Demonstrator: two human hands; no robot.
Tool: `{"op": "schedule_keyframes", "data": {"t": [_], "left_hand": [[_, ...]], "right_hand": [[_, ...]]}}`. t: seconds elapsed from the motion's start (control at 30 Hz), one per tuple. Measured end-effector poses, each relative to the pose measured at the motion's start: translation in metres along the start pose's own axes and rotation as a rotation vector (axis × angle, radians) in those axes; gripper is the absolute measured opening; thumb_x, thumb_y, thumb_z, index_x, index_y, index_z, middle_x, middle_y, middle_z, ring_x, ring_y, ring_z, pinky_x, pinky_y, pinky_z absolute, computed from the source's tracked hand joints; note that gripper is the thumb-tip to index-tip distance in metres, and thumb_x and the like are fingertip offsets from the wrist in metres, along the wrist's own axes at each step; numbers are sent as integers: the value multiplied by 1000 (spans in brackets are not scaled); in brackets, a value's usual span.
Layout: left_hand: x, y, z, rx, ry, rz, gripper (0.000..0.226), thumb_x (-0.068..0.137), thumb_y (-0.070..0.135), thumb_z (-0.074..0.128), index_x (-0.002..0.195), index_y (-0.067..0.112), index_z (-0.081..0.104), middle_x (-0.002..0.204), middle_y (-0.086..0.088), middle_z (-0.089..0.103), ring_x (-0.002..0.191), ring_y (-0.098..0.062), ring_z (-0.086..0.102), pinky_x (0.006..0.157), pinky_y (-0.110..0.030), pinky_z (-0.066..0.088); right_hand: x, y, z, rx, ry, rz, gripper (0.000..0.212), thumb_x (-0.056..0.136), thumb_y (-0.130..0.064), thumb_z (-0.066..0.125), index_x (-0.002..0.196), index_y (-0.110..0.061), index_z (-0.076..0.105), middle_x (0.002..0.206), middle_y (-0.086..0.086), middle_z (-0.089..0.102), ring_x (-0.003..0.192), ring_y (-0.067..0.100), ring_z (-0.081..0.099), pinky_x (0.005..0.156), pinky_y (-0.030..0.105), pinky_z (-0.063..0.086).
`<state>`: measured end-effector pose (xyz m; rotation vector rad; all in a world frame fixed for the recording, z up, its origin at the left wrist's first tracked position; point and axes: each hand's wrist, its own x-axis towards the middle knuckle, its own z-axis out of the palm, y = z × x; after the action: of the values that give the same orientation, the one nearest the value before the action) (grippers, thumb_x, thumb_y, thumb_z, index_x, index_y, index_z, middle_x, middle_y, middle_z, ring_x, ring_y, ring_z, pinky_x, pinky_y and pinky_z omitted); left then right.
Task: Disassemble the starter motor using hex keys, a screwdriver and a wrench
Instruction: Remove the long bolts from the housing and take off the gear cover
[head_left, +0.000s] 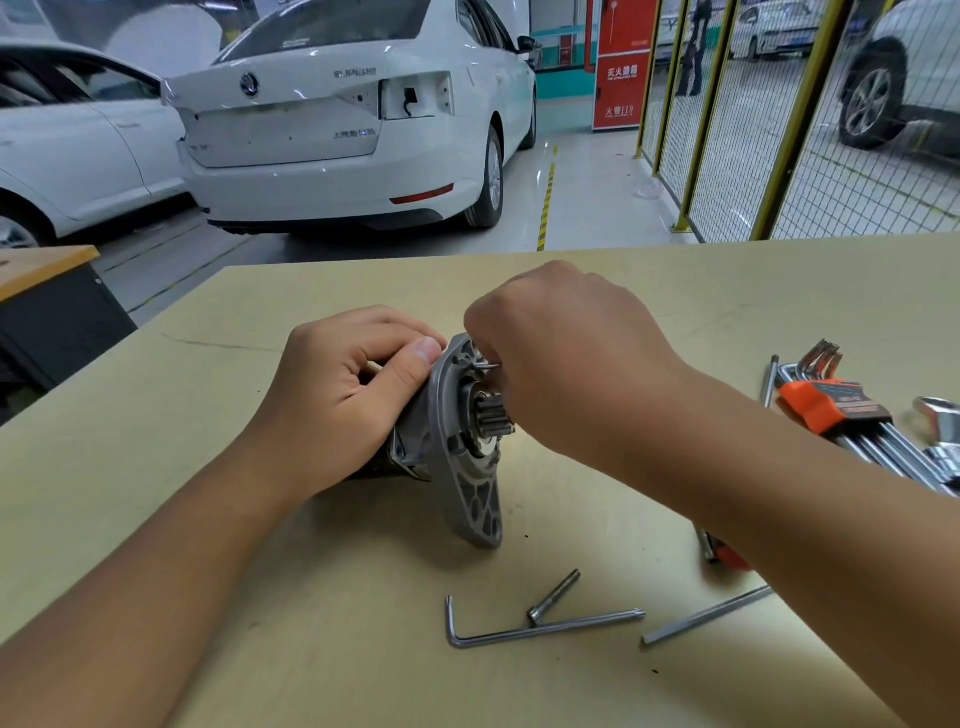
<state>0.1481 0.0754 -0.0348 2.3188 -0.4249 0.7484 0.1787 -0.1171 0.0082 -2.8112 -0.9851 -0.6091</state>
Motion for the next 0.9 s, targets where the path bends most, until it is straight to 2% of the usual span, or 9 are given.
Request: {"op": "schedule_keyframes", "data": {"t": [0.07, 0.13, 0.23, 0.33, 0.43, 0.6, 0.73, 0.8, 0.9], "left_hand": [[0, 1, 0, -4, -1, -6, 28, 101, 17, 57, 97, 9, 83, 101, 2, 77, 97, -16, 72, 82, -36, 58], [0, 1, -1, -3, -2, -9, 28, 101, 17, 57, 98, 8, 83, 101, 1, 77, 97, -17, 72, 81, -37, 58], [0, 2, -1, -4, -11, -16, 29, 101, 18, 56, 99, 8, 83, 102, 1, 77, 98, -17, 72, 80, -38, 58], [1, 3, -2, 3, -30, -26, 32, 101, 21, 54, 100, 9, 83, 103, 2, 77, 99, -16, 72, 80, -38, 57], [1, 4, -2, -8, -39, -37, 33, 101, 22, 53, 98, 8, 84, 103, 2, 77, 99, -15, 72, 81, -35, 57], [0, 3, -1, -15, -30, -34, 31, 101, 20, 55, 99, 7, 83, 102, 1, 77, 98, -16, 72, 79, -36, 58], [0, 1, -1, -9, -24, -14, 29, 101, 18, 55, 99, 7, 82, 101, 1, 77, 98, -16, 72, 81, -36, 57], [0, -1, -1, -2, -27, -2, 29, 102, 17, 55, 98, 7, 82, 100, 1, 77, 98, -17, 72, 81, -37, 57], [1, -2, -1, -3, -34, 0, 29, 102, 17, 55, 99, 8, 82, 100, 0, 77, 98, -19, 72, 81, -39, 57]], "right_hand": [[2, 3, 1, 42, -12, -12, 37, 82, -1, 69, 64, -15, 39, 66, 5, 43, 54, 26, 44, 46, 27, 25], [4, 7, 1, 104, -35, -42, 33, 86, -4, 68, 64, -14, 46, 68, 7, 49, 61, 29, 51, 48, 32, 39], [4, 12, -4, 175, -91, -73, 17, 91, -7, 60, 74, -12, 60, 77, 9, 58, 72, 30, 58, 64, 43, 56], [4, 11, -6, 158, -153, -84, 26, 90, -2, 55, 67, -13, 52, 76, 9, 56, 68, 29, 56, 60, 40, 54], [3, 8, -7, 109, -180, -92, 30, 86, 2, 55, 63, -14, 43, 74, 7, 51, 60, 23, 49, 50, 32, 39], [0, 7, -7, 35, -89, -77, 34, 89, -9, 65, 67, -19, 41, 83, 4, 53, 57, 24, 47, 49, 30, 31], [-2, 3, -9, -7, -82, -51, 30, 81, 0, 62, 71, -19, 40, 76, 3, 46, 53, 23, 42, 46, 29, 23], [-1, 4, -8, 29, -82, -55, 33, 81, 1, 64, 71, -19, 40, 74, 3, 46, 55, 25, 45, 45, 30, 27], [2, 8, -6, 149, -81, -76, 15, 88, -5, 66, 80, -15, 59, 82, 7, 56, 74, 30, 58, 59, 41, 52]]}}
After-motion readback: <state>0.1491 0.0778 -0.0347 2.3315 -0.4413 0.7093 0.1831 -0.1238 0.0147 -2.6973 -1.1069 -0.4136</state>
